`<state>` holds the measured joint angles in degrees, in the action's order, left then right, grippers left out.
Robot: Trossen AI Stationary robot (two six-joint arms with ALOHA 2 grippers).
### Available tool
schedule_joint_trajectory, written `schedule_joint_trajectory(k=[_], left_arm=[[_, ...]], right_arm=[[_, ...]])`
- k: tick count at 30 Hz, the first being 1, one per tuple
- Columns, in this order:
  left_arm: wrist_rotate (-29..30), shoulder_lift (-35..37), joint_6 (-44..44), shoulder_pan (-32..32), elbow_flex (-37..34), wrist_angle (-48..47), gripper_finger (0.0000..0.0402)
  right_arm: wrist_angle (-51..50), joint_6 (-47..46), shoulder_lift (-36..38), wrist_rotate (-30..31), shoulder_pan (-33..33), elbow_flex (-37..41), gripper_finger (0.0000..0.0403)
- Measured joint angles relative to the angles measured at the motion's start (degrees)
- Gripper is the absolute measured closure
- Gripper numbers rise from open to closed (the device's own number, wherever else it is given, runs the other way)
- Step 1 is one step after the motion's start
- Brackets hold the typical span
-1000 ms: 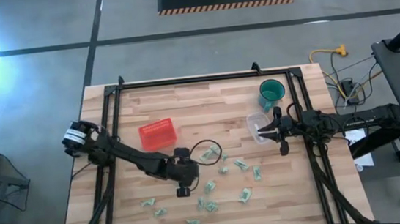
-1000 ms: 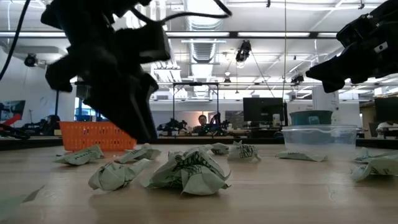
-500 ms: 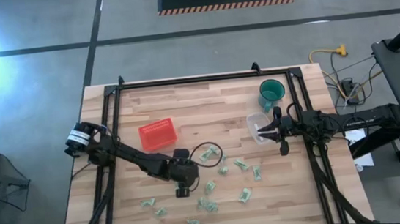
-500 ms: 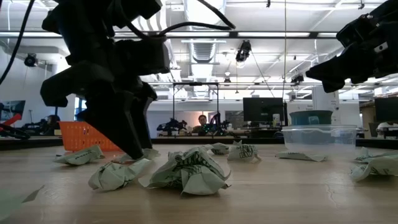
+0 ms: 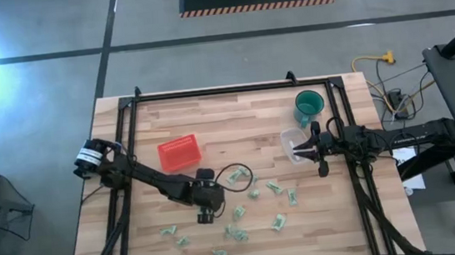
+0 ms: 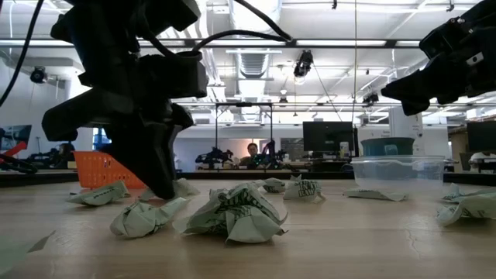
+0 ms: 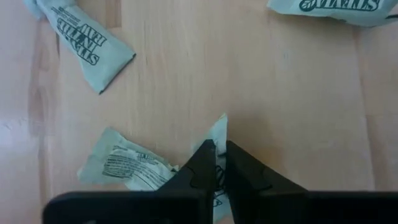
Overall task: Pick and place items into bin
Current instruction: Put the stevia packet into the orange bin
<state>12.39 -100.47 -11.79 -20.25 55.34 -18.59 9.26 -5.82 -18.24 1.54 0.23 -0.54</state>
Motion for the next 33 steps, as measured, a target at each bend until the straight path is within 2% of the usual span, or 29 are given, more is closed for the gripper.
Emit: schedule_joint_trajectory(k=[7, 18, 22, 27, 33], left_arm=[[4.1, 1.2, 3.0, 0.0, 0.0, 0.0, 0.0397], [17.0, 9.7, 6.6, 0.0, -0.5, -2.5, 0.0400], [22.0, 13.9, 5.0, 0.0, -1.6, -8.3, 0.0400], [28.0, 18.4, -1.6, 0.0, -4.1, -17.2, 0.0400], [32.3, 24.1, -2.9, 0.0, -9.3, -18.3, 0.0400]], right_arm=[[0.0, 0.0, 0.0, 0.0, 0.0, 0.0, 0.0335], [0.0, 0.2, 0.0, 0.0, 0.0, 0.0, 0.0335], [0.0, 0.2, 0.0, 0.0, 0.0, 0.0, 0.0335], [0.0, 0.3, -0.1, 0.2, 0.0, 0.0, 0.0335], [0.1, 0.3, -0.4, 0.2, 0.0, 0.0, 0.0335]])
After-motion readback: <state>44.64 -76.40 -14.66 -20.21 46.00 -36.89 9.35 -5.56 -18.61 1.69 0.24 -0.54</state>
